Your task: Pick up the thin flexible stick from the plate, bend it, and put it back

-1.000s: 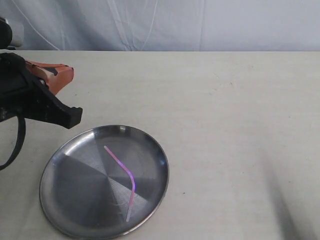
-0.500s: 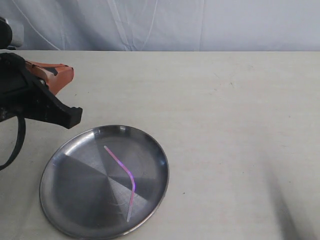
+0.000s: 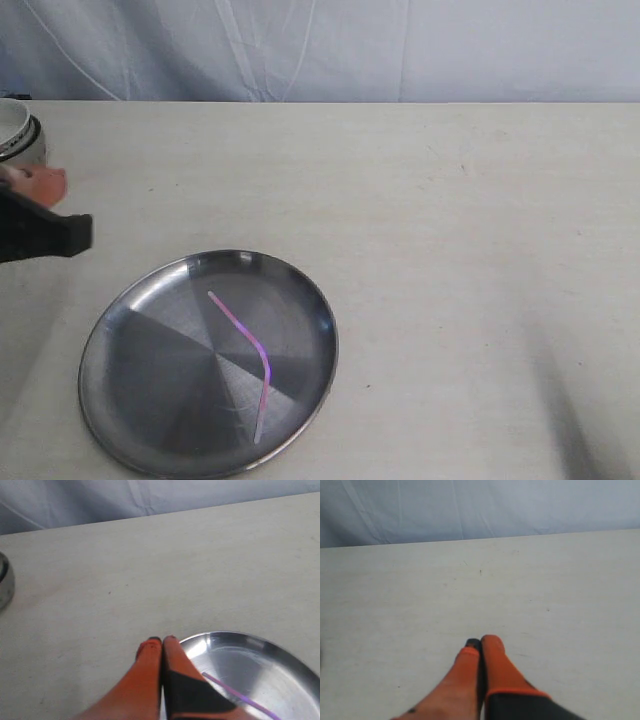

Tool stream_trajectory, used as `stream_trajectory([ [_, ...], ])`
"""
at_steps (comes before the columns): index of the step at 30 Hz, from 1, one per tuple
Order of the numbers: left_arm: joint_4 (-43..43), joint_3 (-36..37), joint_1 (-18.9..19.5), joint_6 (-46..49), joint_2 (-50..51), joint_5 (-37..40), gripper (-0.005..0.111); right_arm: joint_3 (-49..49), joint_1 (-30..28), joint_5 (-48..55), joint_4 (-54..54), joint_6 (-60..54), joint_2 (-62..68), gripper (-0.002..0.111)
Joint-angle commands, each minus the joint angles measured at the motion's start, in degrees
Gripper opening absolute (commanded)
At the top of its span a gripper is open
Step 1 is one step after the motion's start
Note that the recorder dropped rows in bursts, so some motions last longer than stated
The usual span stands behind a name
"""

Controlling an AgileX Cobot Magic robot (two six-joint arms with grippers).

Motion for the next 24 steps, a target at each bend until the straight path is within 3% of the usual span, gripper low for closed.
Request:
stream_trajectory([
  [1, -8.20, 2.82, 3.55, 16.71, -10.02, -1.13, 0.000, 0.28, -0.20, -0.38, 0.01, -0.43, -0.39, 0.000],
  [5, -19.30, 5.57, 10.11, 33.23, -17.70, -5.00, 0.000, 0.28, -0.20, -0.38, 0.16, -0.43, -0.39, 0.000],
  [10, -30.88, 13.18, 19.72, 52.45, -24.98, -22.85, 0.000, 0.28, -0.20, -0.38, 0.16, -0.43, -0.39, 0.000],
  [14, -36.97, 19.28, 25.60, 53.70, -29.91, -30.19, 0.000, 0.28, -0.20, -0.38, 0.16, -0.43, -0.39, 0.000],
  [24, -41.05, 27.20, 33.38, 53.70, -38.20, -29.55, 0.000, 0.28, -0.20, -0.38, 0.24, -0.43, -0.39, 0.000],
])
